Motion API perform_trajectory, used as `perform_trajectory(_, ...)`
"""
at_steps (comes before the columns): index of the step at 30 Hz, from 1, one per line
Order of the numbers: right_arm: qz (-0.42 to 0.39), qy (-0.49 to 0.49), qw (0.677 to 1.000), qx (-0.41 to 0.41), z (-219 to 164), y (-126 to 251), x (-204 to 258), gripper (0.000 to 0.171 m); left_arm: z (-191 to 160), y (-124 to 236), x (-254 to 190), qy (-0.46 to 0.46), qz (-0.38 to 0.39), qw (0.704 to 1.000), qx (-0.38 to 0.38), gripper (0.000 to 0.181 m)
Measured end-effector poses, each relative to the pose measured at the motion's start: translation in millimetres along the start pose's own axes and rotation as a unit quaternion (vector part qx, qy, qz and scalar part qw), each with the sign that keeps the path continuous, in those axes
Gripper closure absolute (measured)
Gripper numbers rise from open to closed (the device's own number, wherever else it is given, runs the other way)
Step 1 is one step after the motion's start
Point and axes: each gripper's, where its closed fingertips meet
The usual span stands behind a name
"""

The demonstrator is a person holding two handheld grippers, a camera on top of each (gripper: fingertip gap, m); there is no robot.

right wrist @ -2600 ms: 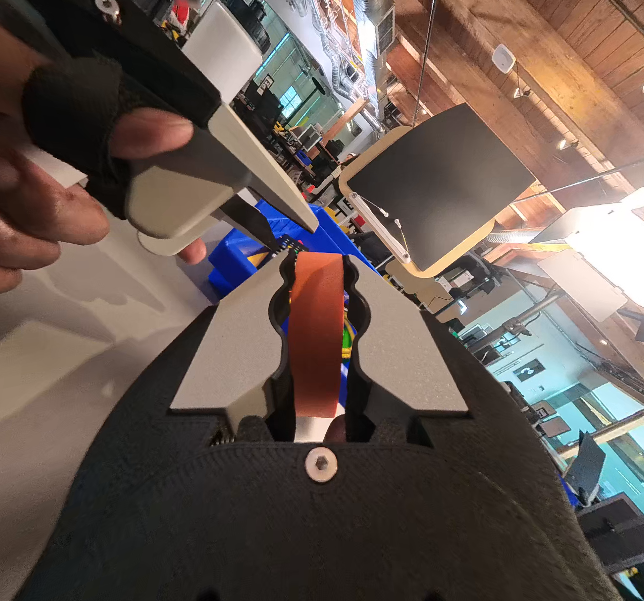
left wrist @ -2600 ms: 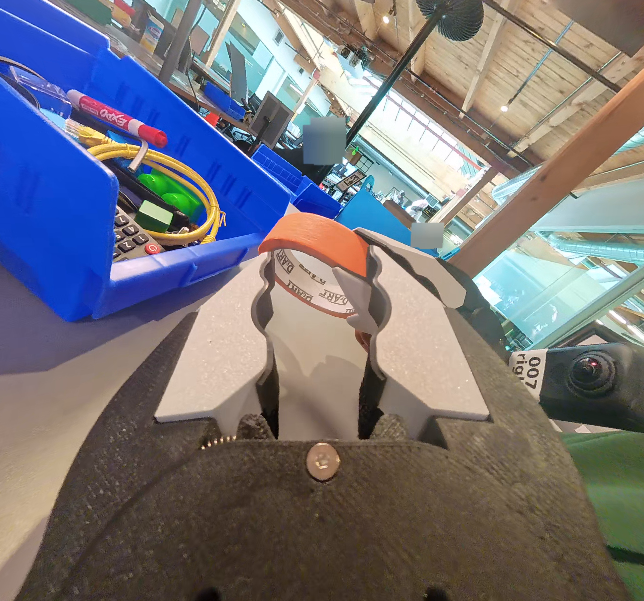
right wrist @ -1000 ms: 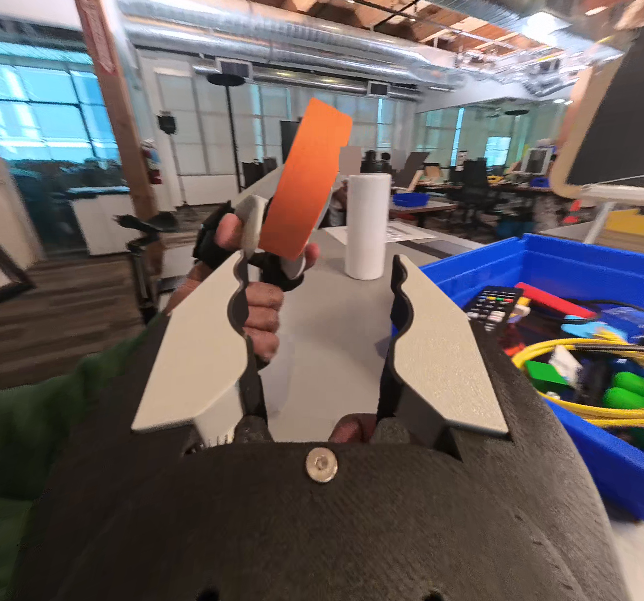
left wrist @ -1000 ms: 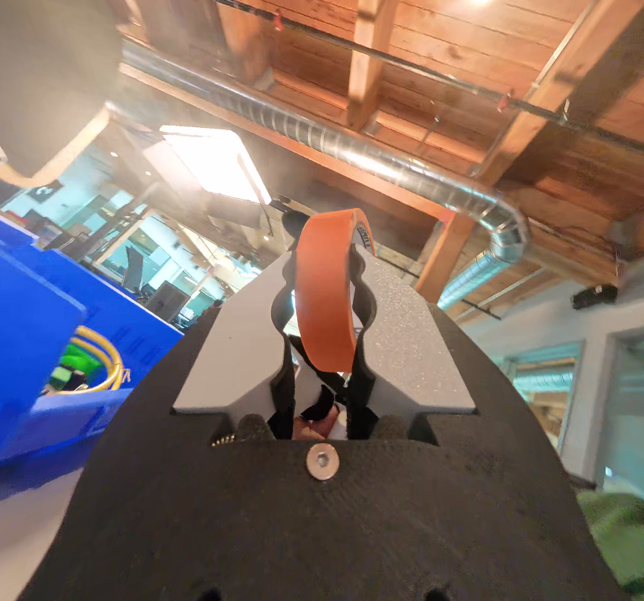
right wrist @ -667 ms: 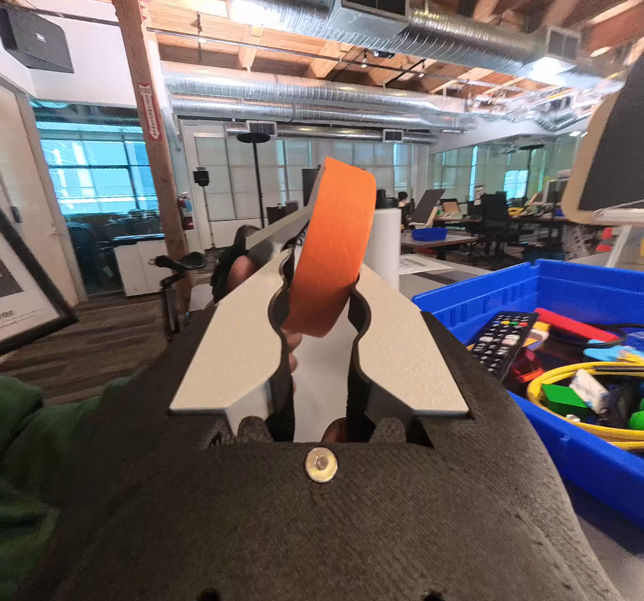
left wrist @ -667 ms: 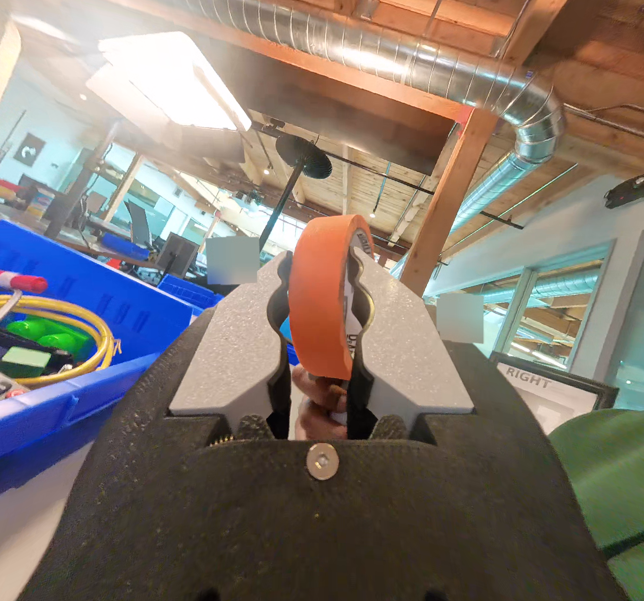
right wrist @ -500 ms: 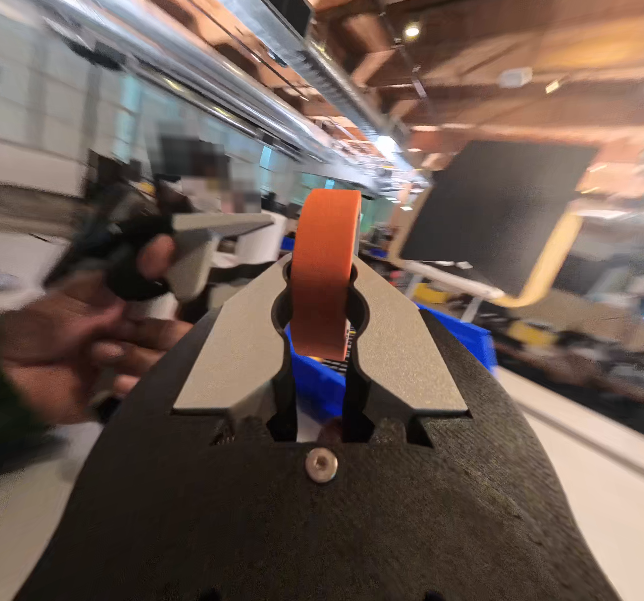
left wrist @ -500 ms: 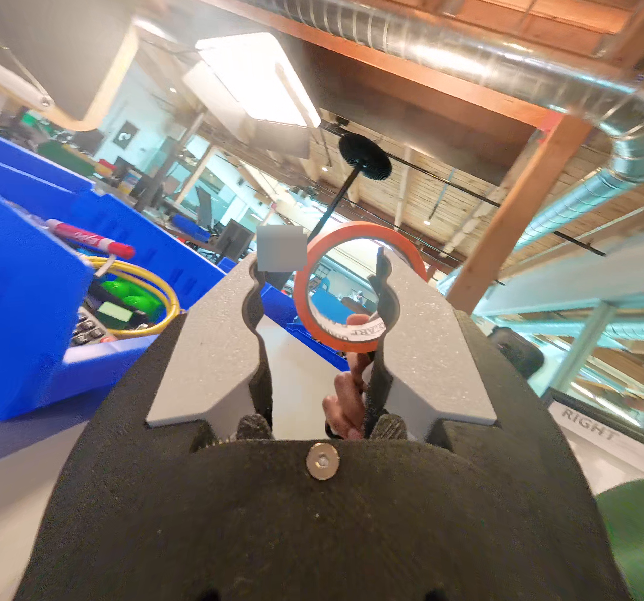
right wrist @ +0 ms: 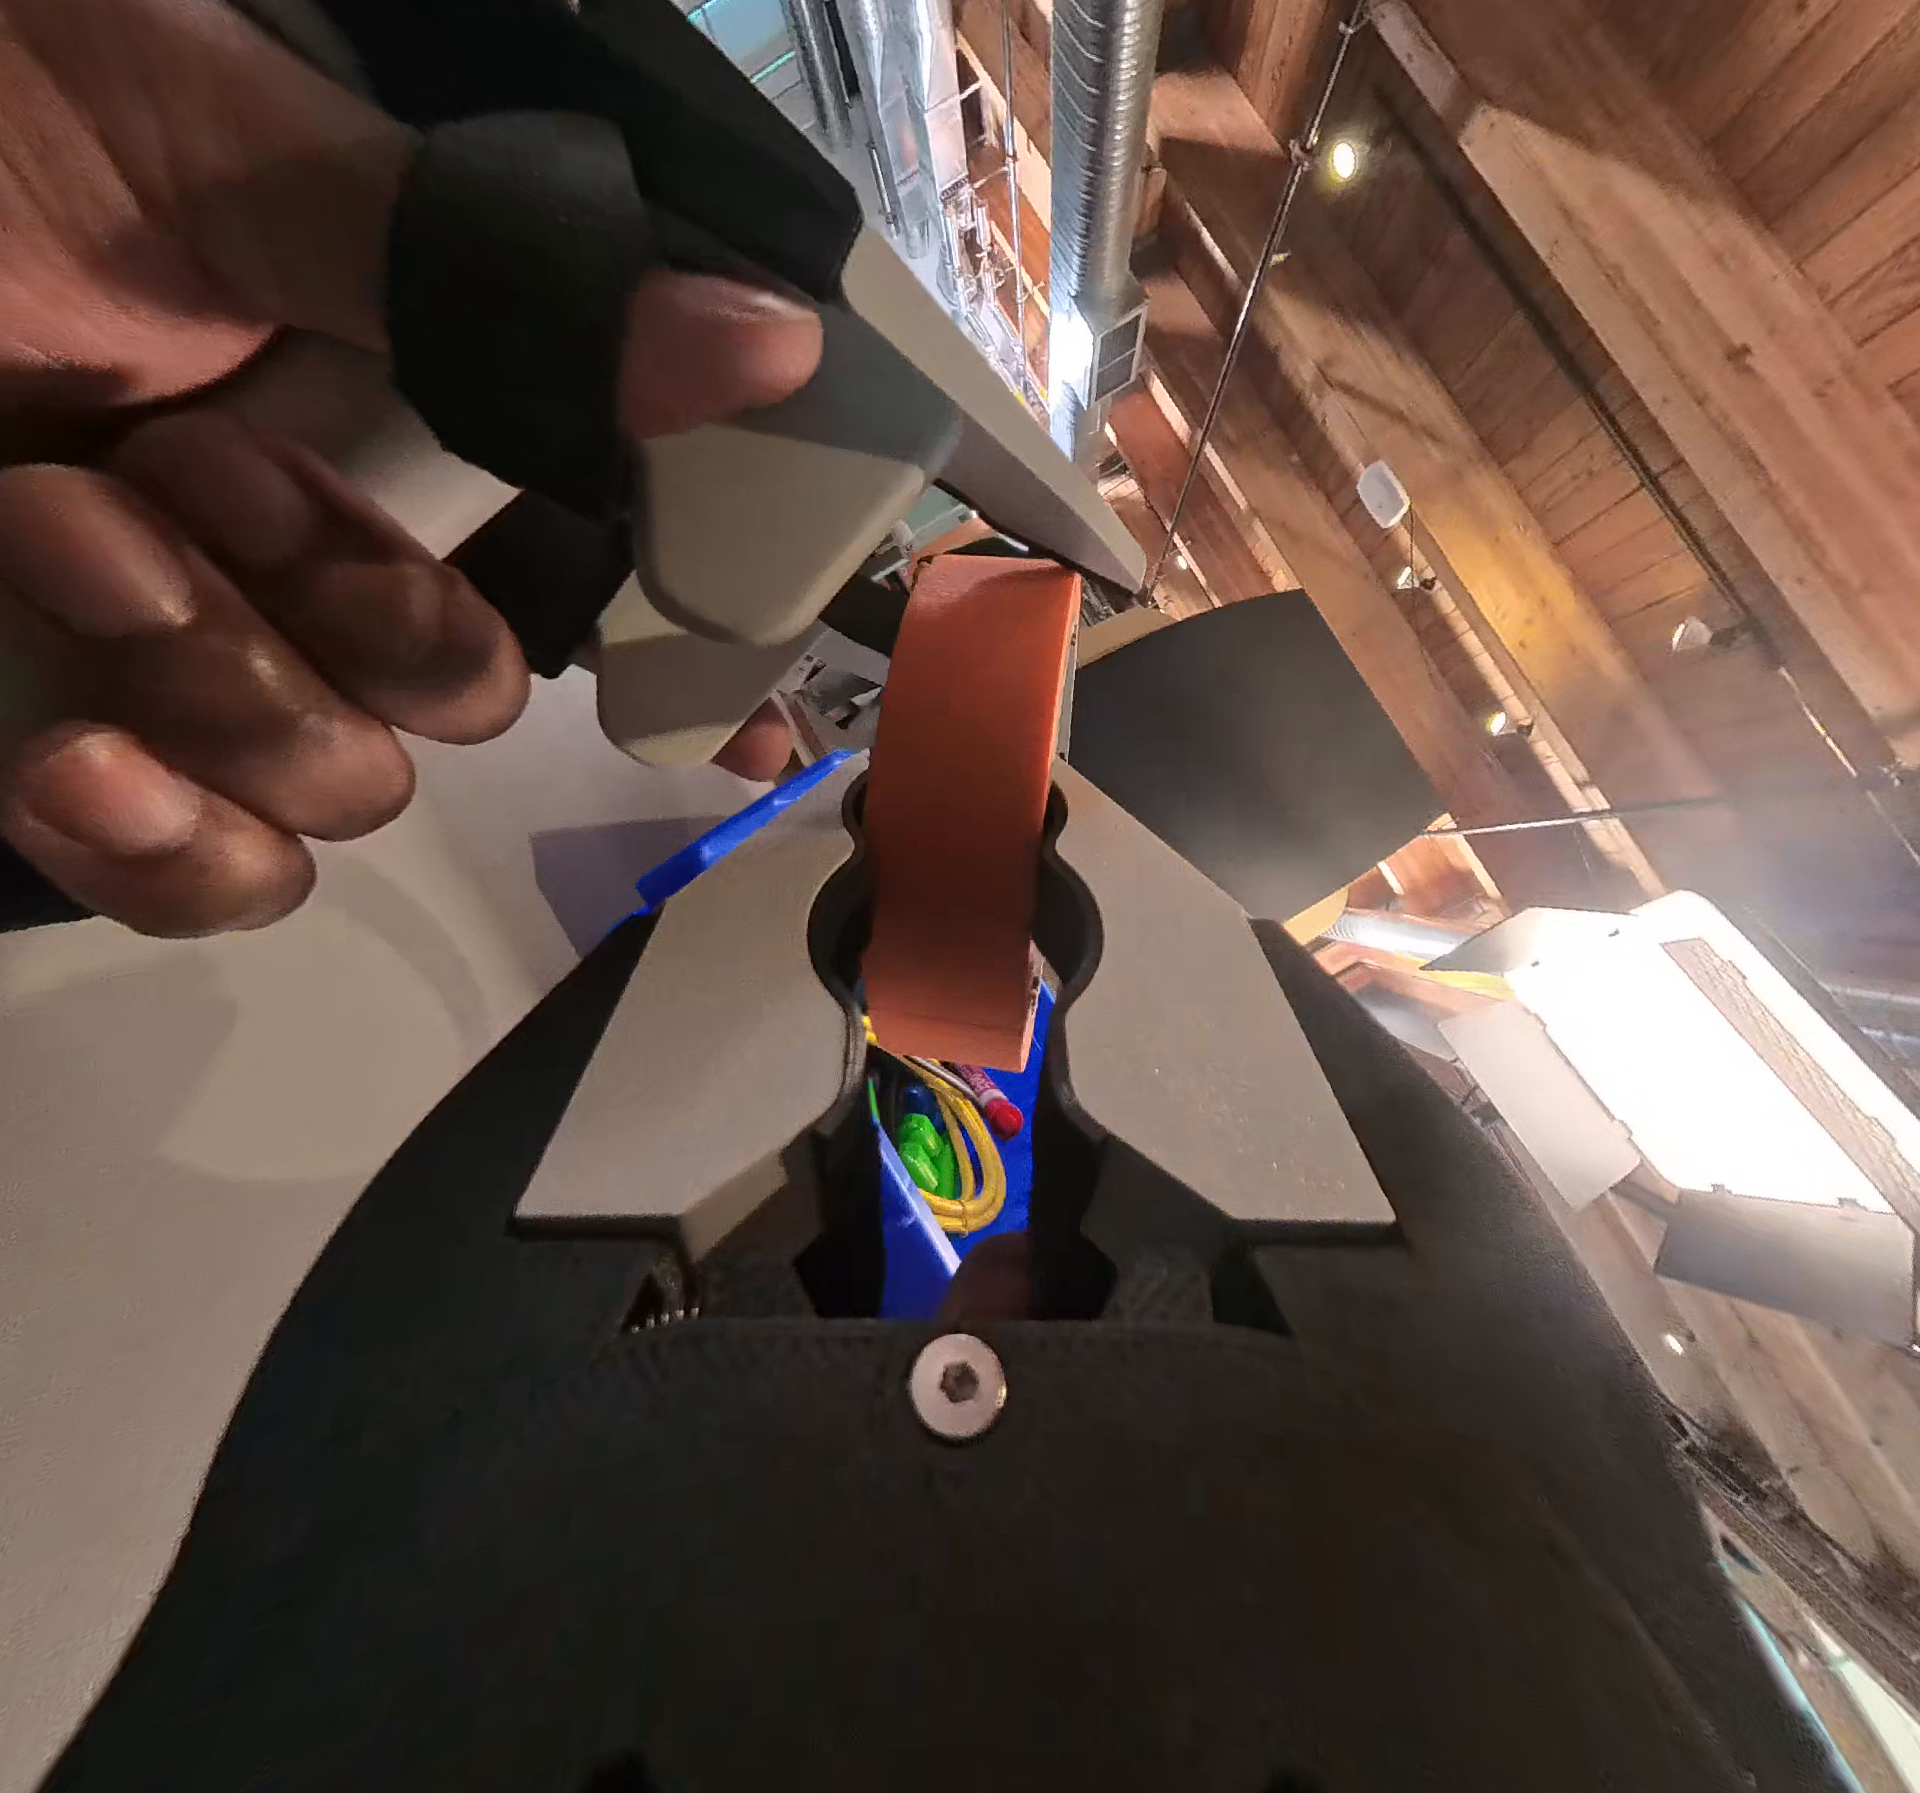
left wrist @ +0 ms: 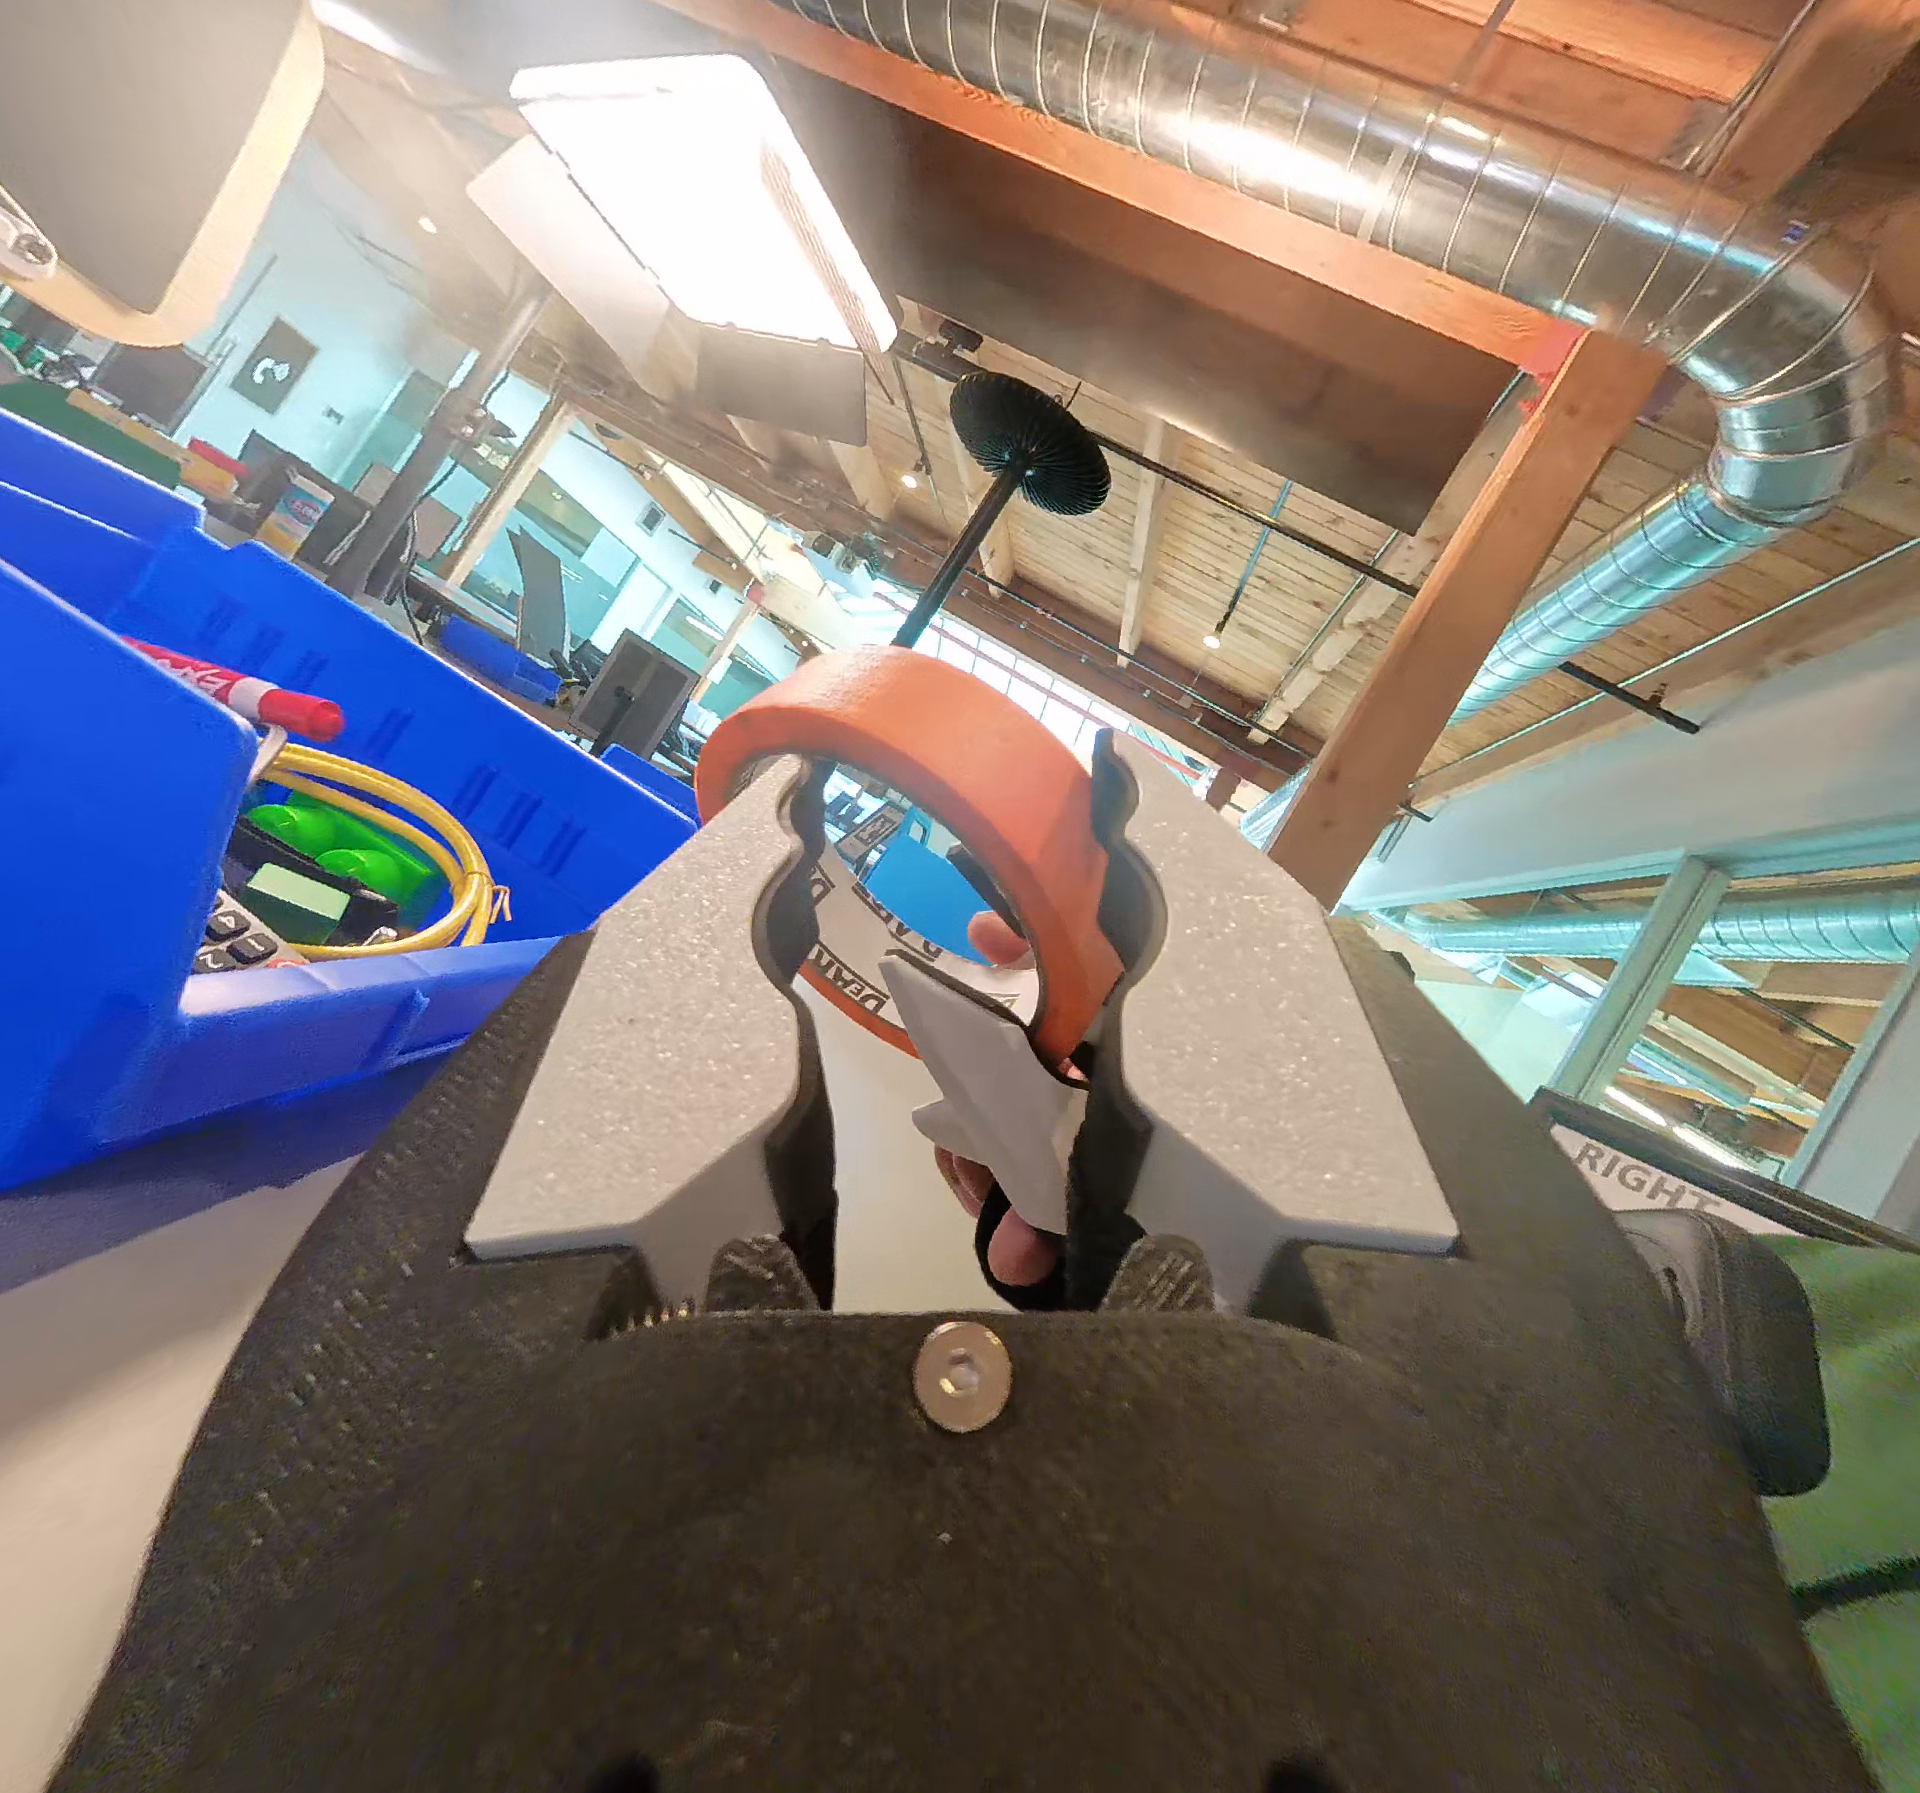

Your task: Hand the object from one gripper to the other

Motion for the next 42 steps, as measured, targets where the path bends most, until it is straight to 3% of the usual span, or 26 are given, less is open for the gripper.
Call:
perform_trajectory(4, 0.031, -0.026, 0.999, -0.002, 3, 1, 10, 0.142, 0, 2, -4, -0.007, -0.010, 1.000, -0.003, 0.136)
perform_trajectory(10, 0.072, -0.119, 0.990, -0.004, 6, 1, 12, 0.111, 4, 3, -5, -0.046, 0.000, 0.999, -0.007, 0.148)
perform_trajectory(12, 0.092, -0.162, 0.982, -0.009, 9, 2, 12, 0.106, 8, 6, -4, -0.059, 0.010, 0.998, -0.018, 0.160)
perform_trajectory(18, 0.125, -0.286, 0.950, -0.022, 11, 7, 0, 0.104, 19, 9, 6, -0.131, 0.075, 0.988, -0.027, 0.167)
perform_trajectory(23, 0.155, -0.453, 0.876, -0.054, 10, 14, -26, 0.107, 6, -5, 1, -0.294, 0.115, 0.948, 0.036, 0.167)
perform_trajectory(27, 0.187, -0.600, 0.773, -0.086, 4, 21, -50, 0.107, -11, -19, -10, -0.401, 0.107, 0.906, 0.087, 0.168)
perform_trajectory(30, 0.207, -0.677, 0.700, -0.091, -4, 23, -59, 0.105, -34, -29, -17, -0.483, 0.087, 0.860, 0.139, 0.167)
perform_trajectory(32, 0.214, -0.702, 0.674, -0.087, -10, 24, -62, 0.106, -52, -35, -21, -0.545, 0.069, 0.818, 0.173, 0.167)
perform_trajectory(35, 0.216, -0.697, 0.681, -0.059, -18, 23, -55, 0.114, -78, -39, -24, -0.627, 0.042, 0.747, 0.218, 0.167)
perform_trajectory(38, 0.181, -0.671, 0.718, -0.033, -30, 20, -53, 0.142, -90, -38, -19, -0.670, 0.041, 0.701, 0.240, 0.167)
perform_trajectory(40, 0.156, -0.645, 0.747, -0.044, -29, 21, -60, 0.143, -89, -39, -19, -0.667, 0.043, 0.707, 0.233, 0.167)
perform_trajectory(42, 0.101, -0.596, 0.795, -0.052, -30, 22, -71, 0.143, -81, -40, -21, -0.647, 0.051, 0.729, 0.217, 0.154)
Point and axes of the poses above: each gripper's, where its closed fingertips meet, y back along the fingers, z out of its top, x = y × z across the jaws, and after that the axes turned 13 degrees about -y, right-handed
